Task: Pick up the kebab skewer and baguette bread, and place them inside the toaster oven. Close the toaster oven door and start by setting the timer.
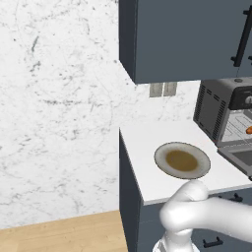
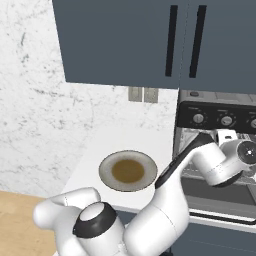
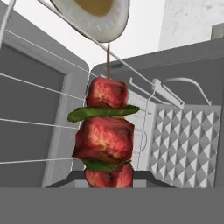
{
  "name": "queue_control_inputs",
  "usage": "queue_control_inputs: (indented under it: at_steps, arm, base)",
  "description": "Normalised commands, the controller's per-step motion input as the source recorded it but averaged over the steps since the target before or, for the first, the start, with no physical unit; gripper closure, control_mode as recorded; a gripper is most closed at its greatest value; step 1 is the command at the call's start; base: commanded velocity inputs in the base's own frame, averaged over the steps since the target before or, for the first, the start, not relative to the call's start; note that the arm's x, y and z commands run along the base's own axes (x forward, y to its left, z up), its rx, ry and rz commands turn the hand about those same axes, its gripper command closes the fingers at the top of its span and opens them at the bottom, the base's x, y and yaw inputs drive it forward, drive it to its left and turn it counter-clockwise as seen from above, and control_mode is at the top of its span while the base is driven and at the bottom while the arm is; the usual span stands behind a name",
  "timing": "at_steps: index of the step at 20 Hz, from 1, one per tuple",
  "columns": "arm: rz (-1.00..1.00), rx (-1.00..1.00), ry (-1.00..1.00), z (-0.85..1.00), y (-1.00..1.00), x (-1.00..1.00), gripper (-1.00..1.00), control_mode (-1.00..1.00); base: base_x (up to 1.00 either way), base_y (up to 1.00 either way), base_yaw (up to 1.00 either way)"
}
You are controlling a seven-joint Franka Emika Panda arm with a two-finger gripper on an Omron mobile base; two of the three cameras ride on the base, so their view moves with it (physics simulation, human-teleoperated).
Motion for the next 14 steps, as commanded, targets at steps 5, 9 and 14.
queue_control_inputs:
  at_steps: [5, 9, 14]
  arm:
    - [0.00, 0.01, 0.00, -0.01, -0.21, 0.17, 1.00, -1.00]
    - [0.00, 0.00, 0.00, -0.12, -0.13, 0.00, 1.00, -1.00]
    - [0.00, 0.00, 0.00, -0.20, -0.02, 0.00, 1.00, -1.00]
  base:
    - [0.00, 0.00, 0.00]
    - [0.00, 0.00, 0.00]
    - [0.00, 0.00, 0.00]
